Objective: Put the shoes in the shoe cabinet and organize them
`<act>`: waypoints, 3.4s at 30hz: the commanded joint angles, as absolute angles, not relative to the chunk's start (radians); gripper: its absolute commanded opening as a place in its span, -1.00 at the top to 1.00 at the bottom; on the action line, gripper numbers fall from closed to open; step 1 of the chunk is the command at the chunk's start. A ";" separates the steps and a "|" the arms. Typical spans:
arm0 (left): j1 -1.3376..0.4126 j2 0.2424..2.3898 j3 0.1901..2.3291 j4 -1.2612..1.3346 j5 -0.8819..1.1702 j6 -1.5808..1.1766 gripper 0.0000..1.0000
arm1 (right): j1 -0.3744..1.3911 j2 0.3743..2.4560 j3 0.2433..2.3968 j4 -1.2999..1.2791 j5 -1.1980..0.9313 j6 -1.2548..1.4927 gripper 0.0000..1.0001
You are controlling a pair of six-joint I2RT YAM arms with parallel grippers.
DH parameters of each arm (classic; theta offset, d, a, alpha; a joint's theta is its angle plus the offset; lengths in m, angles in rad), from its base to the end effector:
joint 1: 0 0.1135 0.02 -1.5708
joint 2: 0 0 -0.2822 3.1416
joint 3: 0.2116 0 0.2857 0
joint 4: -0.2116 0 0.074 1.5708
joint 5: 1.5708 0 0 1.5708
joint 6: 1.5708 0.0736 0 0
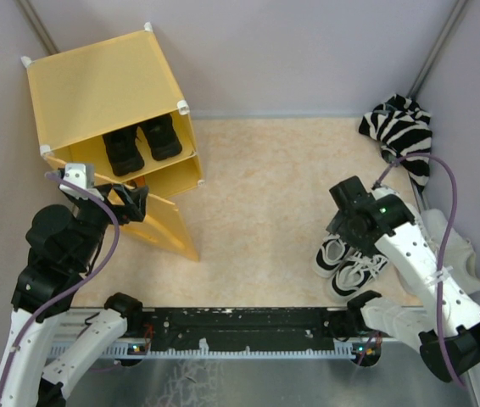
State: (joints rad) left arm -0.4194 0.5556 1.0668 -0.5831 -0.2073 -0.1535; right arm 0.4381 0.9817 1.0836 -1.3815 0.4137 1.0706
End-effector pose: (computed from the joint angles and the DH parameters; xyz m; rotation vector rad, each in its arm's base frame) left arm 0.1342 -0.0432 0.4408 0.0601 1.6468 -0.2676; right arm 0.1715 0.0477 0.3008 0.9005 2.4900 -0.1390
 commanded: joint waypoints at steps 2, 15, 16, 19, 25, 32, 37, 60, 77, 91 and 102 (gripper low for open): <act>-0.423 0.527 1.034 -0.556 -0.167 -0.167 -0.93 | 0.405 0.923 1.006 -1.431 0.330 1.194 -0.46; -0.423 0.483 1.005 -0.543 -0.154 -0.170 -0.93 | 0.253 0.940 0.770 -1.110 0.207 1.099 -0.45; -0.423 0.482 1.003 -0.542 -0.156 -0.170 -0.93 | 0.253 0.949 0.764 -1.088 0.212 1.094 -0.44; -0.423 0.484 1.004 -0.547 -0.162 -0.170 -0.93 | 0.252 0.986 0.742 -1.047 0.221 1.077 -0.42; -0.423 0.489 1.017 -0.581 -0.174 -0.160 -0.93 | 0.248 0.977 0.649 -0.989 0.211 1.083 -0.23; -0.424 0.500 1.093 -0.717 -0.227 -0.133 -0.93 | 0.248 0.917 0.561 -0.859 0.174 1.058 0.71; -0.423 0.513 1.195 -0.793 -0.316 -0.091 -0.93 | 0.273 0.936 0.614 -0.683 0.144 0.869 1.00; -0.423 0.638 1.383 -1.006 -0.512 -0.053 -0.93 | 0.907 1.763 1.288 -0.258 0.069 0.247 1.00; -0.423 0.635 1.299 -0.947 -0.550 -0.015 -0.93 | 1.017 1.898 1.579 -0.323 -0.104 0.166 1.00; -0.423 0.561 1.290 -0.937 -0.508 -0.010 -0.93 | 0.987 2.265 2.078 -0.312 0.070 0.250 1.00; -0.424 0.532 1.294 -0.983 -0.522 -0.006 -0.93 | 0.938 2.380 2.251 -0.285 0.148 0.341 1.00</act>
State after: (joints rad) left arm -0.4210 0.5442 1.2816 -0.9680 -0.5163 -0.0200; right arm 0.9714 2.3741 2.0922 -0.4652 0.1078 0.2939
